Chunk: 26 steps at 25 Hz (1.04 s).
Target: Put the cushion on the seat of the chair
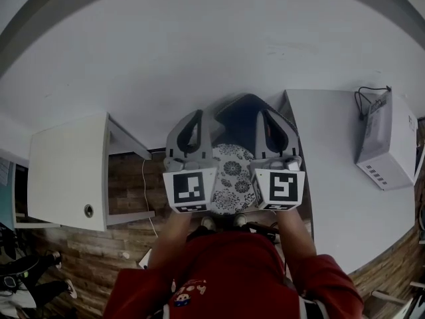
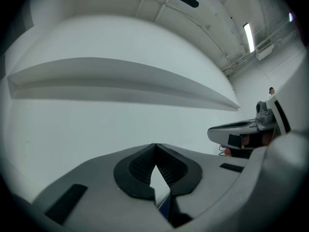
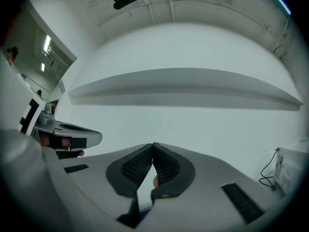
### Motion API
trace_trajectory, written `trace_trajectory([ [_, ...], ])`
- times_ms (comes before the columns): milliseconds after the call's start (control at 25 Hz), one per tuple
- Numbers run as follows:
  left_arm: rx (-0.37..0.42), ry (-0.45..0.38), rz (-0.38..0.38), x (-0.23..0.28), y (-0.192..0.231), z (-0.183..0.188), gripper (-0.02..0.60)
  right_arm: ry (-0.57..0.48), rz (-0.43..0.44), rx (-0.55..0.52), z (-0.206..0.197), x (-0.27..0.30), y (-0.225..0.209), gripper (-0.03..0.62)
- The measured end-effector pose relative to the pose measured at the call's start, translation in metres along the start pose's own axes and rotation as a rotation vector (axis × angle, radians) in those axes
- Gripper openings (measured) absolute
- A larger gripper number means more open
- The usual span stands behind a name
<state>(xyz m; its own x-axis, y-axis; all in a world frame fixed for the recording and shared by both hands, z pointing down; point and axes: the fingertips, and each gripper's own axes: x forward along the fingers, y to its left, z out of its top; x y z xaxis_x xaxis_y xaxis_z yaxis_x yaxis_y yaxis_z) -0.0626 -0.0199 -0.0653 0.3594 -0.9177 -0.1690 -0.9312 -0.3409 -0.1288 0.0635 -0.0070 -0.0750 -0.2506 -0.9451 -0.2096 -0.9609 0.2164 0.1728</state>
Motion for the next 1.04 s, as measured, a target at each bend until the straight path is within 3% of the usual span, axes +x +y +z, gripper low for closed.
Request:
trace_trajectory([
  [640, -0.007, 0.010, 0.034, -0.001, 0.005, -0.010, 0.028, 0.010, -0.002, 0.050, -0.016, 0.001, -0.009, 0.028],
  [1040, -0.020, -0.001, 0.031, -0.003, 0.003, -0.009, 0.028, 0.018, 0.000, 0.029, -0.016, 0.000, -0.008, 0.028],
])
